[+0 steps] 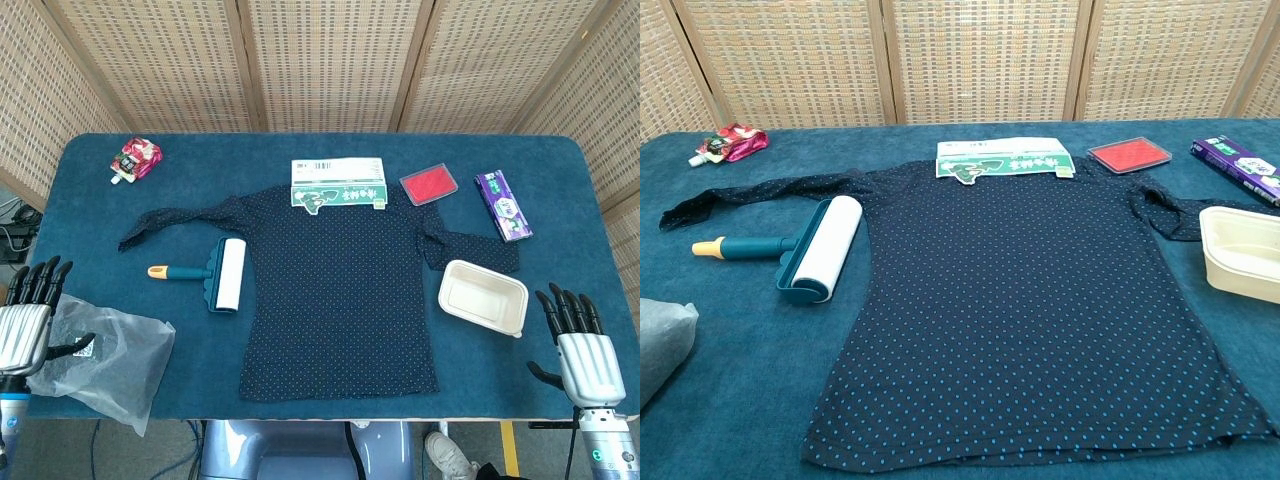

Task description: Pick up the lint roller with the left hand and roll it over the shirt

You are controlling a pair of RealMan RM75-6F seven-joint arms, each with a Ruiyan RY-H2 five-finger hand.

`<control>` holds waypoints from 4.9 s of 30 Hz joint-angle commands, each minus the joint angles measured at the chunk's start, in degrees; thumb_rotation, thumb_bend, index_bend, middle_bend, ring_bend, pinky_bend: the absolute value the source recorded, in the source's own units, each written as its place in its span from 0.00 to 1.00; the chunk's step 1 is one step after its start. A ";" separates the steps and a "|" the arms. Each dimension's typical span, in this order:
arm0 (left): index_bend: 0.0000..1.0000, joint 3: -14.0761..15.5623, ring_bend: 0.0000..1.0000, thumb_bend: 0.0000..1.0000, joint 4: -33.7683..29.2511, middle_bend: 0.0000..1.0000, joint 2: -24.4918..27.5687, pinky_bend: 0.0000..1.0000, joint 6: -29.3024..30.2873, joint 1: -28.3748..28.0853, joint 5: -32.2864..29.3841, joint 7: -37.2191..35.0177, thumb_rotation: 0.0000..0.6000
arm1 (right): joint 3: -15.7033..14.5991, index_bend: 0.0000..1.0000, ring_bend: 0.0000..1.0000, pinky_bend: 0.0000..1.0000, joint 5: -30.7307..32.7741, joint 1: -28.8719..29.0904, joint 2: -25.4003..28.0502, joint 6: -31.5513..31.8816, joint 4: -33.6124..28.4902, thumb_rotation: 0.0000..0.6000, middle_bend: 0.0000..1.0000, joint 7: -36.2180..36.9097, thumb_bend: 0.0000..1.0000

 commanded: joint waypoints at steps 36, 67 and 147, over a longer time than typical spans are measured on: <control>0.33 -3.98 0.63 0.30 11.26 0.82 -8.12 0.61 -32.26 -27.75 -34.27 18.86 1.00 | 0.35 0.00 0.00 0.00 1.50 0.50 -0.93 -1.26 1.82 1.00 0.00 0.77 0.15; 0.35 0.89 0.63 0.33 21.66 0.82 -17.05 0.61 -36.11 -36.69 -39.72 24.85 1.00 | 0.78 0.00 0.00 0.00 2.00 0.46 -1.06 -0.96 2.93 1.00 0.00 2.75 0.15; 0.96 1.76 0.70 0.84 8.38 0.90 -20.65 0.67 -20.28 -64.46 -78.10 63.49 1.00 | 2.14 0.00 0.00 0.00 5.33 1.34 -1.19 -4.33 8.23 1.00 0.00 12.33 0.15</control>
